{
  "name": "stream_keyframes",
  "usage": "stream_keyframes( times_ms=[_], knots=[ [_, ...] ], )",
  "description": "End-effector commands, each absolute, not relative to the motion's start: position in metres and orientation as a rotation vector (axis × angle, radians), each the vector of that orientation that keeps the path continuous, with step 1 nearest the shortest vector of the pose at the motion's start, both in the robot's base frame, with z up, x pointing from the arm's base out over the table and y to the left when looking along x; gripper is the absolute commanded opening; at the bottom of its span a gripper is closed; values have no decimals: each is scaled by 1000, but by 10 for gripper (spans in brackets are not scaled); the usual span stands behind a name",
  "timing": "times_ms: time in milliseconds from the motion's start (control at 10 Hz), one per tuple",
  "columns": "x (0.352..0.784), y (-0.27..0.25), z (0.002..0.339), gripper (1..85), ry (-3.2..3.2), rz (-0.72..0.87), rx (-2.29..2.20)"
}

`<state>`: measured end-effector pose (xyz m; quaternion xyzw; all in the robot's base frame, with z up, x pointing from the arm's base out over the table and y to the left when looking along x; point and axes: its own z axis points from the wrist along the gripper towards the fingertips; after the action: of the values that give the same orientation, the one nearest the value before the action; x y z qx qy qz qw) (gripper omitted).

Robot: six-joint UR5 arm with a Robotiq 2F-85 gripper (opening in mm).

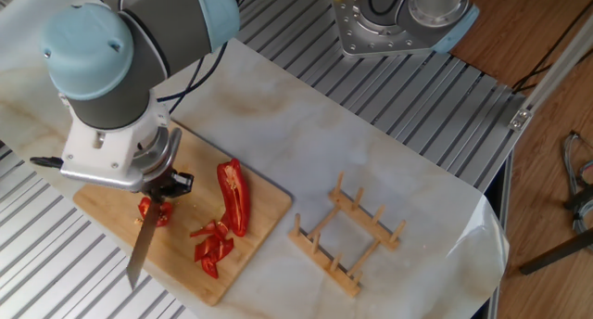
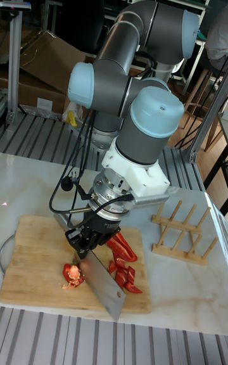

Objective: Chop the chili peppers

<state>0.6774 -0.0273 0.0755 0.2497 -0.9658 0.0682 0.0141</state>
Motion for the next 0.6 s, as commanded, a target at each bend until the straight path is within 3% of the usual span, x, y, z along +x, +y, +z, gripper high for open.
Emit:
stream_keyframes(
  times_ms=[0, 500],
  knots=[
    [681, -24, 77, 13, -3049, 228, 631],
    [678, -30, 74, 13, -3050, 311, 499]
  ],
)
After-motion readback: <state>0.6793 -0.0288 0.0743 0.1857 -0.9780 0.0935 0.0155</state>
